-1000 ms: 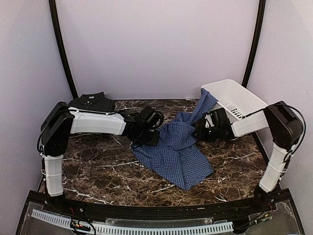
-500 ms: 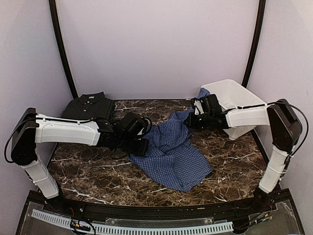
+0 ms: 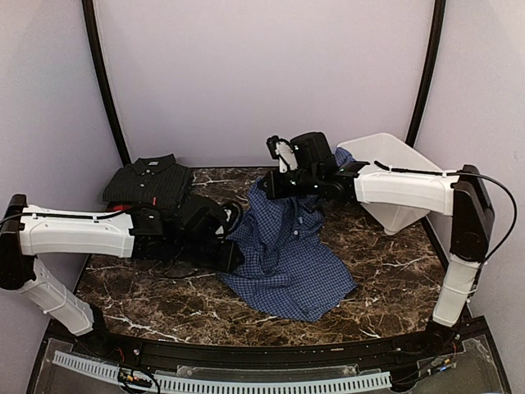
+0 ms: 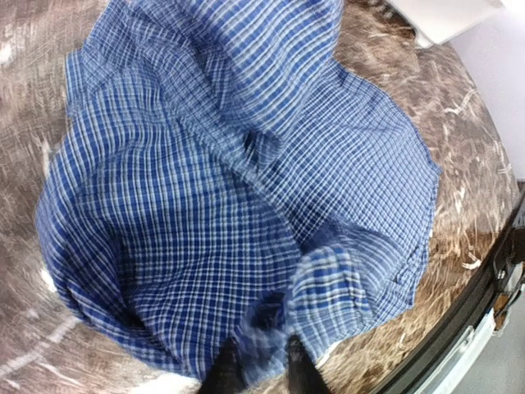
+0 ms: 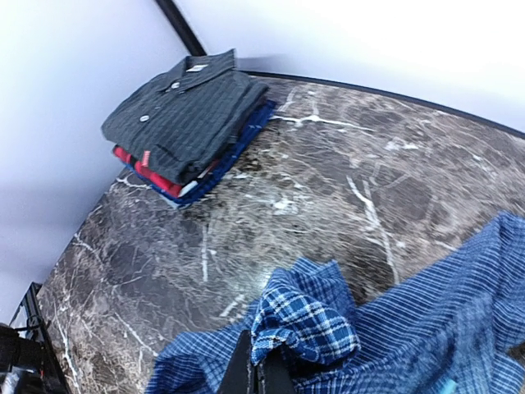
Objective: Fold and stack the long sleeve shirts
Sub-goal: Pick up the crumpled shirt from the center of the board, then flatten out the crumpled shirt at the center of the board.
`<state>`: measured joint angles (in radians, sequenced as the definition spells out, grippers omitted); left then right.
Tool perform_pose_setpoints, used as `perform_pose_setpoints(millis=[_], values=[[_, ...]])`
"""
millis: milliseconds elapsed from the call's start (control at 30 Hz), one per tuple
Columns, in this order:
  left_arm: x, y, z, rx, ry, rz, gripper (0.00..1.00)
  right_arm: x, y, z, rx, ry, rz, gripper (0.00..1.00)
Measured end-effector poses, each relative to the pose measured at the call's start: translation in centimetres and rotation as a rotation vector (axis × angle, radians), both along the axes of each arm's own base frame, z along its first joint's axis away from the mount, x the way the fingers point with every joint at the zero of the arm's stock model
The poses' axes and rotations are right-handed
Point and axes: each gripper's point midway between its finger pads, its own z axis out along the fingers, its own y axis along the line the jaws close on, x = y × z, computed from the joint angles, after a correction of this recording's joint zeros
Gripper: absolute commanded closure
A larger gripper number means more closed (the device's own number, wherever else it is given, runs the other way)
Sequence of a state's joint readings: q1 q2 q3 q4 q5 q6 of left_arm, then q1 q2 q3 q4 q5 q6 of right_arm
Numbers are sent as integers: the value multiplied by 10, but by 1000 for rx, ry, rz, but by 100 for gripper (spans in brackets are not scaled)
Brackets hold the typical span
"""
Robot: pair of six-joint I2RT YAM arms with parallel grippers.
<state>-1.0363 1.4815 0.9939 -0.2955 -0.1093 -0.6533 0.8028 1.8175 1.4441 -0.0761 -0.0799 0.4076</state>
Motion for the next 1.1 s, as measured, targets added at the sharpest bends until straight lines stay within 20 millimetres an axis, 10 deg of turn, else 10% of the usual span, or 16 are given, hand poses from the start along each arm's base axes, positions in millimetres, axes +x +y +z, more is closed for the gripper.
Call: perform_pose_setpoints(millis=[467,833,1100], values=[[36,56,91,-110,-227,232,32,-29,61,10,-39,-22,134,100],[72,50,96,-147,-284,200,19,-39,90,48,16,-56,198,100],[97,38,84,-144,-274,225,31,-44,102,82,75,-88,228,100]])
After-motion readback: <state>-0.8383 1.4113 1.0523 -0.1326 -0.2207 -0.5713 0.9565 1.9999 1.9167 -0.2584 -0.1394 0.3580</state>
